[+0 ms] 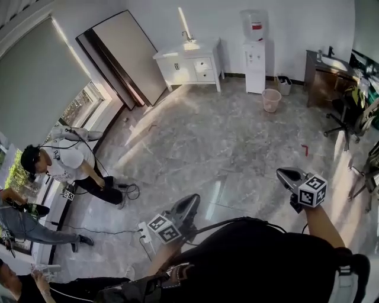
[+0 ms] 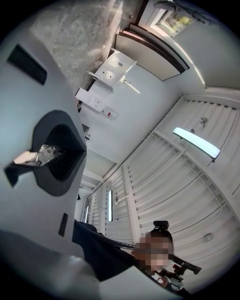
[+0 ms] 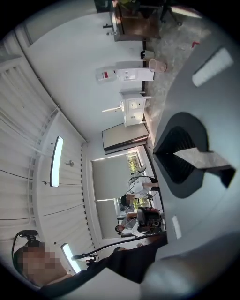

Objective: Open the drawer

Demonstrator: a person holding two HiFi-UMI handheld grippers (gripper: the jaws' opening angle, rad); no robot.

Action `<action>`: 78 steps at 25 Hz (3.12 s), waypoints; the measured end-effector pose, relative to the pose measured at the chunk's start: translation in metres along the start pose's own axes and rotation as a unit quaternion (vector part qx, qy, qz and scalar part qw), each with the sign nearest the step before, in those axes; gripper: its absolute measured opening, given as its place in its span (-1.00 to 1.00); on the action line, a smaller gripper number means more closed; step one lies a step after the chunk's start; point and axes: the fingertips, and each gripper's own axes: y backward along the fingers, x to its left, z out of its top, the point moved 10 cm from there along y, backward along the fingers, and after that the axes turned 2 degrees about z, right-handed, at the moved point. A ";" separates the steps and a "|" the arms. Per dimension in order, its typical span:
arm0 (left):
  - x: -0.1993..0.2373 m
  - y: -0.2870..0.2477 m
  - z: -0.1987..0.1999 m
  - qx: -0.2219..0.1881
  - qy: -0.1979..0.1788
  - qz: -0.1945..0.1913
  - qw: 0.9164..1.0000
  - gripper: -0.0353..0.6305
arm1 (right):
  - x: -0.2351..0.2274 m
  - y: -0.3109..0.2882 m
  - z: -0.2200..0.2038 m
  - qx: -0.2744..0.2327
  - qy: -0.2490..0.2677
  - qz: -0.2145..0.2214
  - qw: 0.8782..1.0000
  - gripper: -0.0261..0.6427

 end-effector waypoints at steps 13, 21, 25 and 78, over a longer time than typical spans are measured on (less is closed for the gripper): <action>0.138 0.000 0.073 -0.007 0.005 0.010 1.000 -0.89 | -0.020 -0.146 0.045 0.013 0.000 -0.006 1.000 -0.92; 0.173 -0.038 0.095 -0.022 0.001 0.060 0.998 -0.89 | -0.085 -0.223 0.072 0.021 0.000 0.055 0.998 -0.92; 0.187 -0.085 0.101 -0.044 -0.012 0.096 0.994 -0.89 | -0.153 -0.263 0.089 0.029 -0.003 0.089 0.996 -0.92; 0.591 -0.243 0.298 -0.045 -0.001 0.073 0.996 -0.89 | -0.335 -0.692 0.260 0.043 0.037 0.089 0.994 -0.92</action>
